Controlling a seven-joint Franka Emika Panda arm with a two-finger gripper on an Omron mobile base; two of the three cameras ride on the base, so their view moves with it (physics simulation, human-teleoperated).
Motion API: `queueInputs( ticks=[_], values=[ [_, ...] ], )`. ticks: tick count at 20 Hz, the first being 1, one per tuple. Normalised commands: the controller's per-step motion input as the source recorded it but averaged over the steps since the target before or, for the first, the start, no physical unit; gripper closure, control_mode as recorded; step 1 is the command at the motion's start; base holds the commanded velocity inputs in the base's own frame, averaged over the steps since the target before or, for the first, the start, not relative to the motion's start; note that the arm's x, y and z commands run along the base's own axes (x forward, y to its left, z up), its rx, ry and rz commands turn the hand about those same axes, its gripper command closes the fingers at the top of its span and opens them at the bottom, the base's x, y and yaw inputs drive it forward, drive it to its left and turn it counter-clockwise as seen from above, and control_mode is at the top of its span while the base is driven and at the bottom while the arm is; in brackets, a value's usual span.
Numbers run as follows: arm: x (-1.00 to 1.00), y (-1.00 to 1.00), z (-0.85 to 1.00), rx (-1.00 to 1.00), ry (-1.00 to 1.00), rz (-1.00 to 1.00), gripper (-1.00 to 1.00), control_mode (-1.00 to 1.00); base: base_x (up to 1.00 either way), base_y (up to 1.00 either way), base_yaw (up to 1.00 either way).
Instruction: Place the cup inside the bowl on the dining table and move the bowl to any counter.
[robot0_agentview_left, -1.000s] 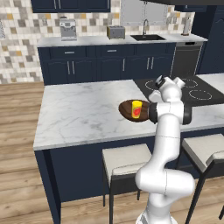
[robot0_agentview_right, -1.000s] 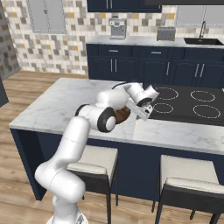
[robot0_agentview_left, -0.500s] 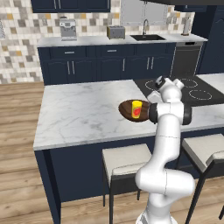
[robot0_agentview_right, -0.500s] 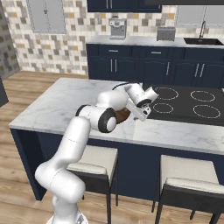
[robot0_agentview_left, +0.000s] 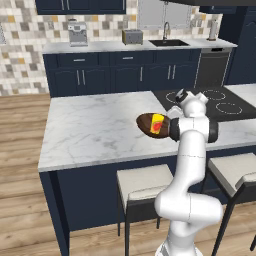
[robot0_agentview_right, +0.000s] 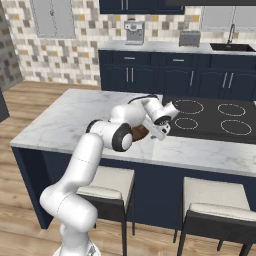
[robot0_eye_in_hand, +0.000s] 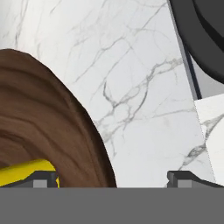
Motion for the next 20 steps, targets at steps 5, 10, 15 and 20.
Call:
queueInputs(
  ticks=[5,10,15,20],
  values=[
    [0.0,0.0,-0.11,0.0,0.0,0.0,-1.0,-1.0,0.0,0.0,0.0],
    [0.0,0.03,0.0,0.0,0.0,0.0,1.0,-1.0,0.0,0.0,0.0],
    [0.0,0.02,0.0,0.0,0.0,0.0,1.0,-1.0,0.0,0.0,0.0],
    [0.0,0.0,0.0,0.0,0.0,0.0,1.0,-1.0,0.0,0.0,0.0]
  ],
)
